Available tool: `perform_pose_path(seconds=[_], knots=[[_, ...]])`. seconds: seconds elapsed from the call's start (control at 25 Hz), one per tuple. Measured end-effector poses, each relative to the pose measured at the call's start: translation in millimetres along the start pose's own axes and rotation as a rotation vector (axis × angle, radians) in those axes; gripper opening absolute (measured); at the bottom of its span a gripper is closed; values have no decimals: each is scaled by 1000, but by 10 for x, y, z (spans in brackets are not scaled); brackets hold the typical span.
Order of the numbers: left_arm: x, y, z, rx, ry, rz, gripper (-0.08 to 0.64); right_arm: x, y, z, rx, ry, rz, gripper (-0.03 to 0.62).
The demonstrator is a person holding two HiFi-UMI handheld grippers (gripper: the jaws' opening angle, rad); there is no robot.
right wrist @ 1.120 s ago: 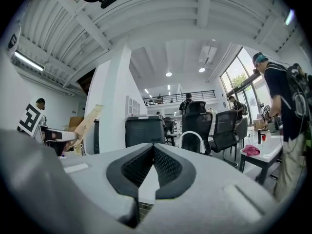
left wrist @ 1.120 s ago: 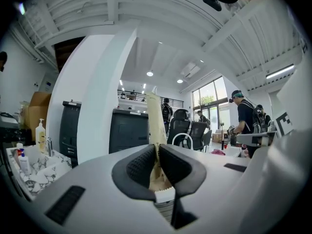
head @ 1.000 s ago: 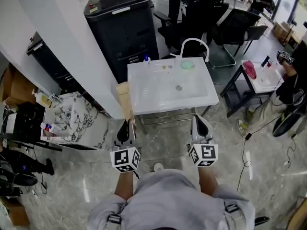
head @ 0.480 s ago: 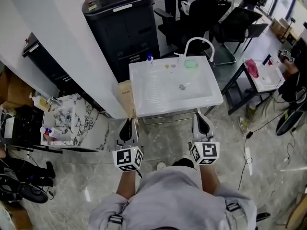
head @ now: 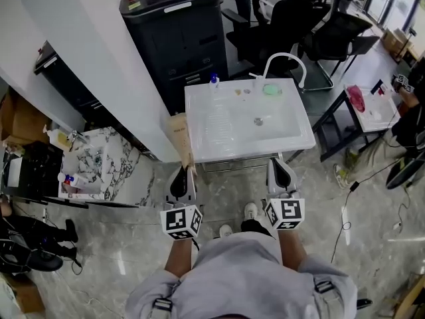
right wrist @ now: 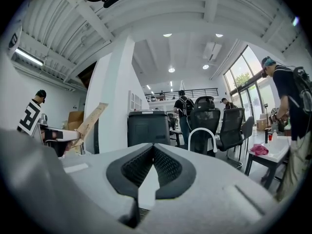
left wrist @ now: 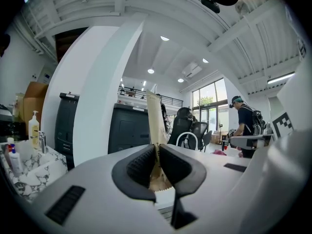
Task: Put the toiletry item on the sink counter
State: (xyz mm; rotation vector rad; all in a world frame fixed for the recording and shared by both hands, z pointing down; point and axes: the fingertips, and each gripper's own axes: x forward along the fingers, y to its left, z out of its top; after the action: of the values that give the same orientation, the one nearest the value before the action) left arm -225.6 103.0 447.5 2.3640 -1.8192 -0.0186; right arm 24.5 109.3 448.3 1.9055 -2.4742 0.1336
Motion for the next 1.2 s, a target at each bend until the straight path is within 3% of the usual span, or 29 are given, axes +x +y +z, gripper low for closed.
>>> perform_pose_path(seconds=[0.52,1.2], knots=[[726,-30,165,20,-28,47,34,789,-387,93,15,-25,59,5],[1703,-424,321,3,-59,122,34,1626,-1228,337,-9,-31,153,5]])
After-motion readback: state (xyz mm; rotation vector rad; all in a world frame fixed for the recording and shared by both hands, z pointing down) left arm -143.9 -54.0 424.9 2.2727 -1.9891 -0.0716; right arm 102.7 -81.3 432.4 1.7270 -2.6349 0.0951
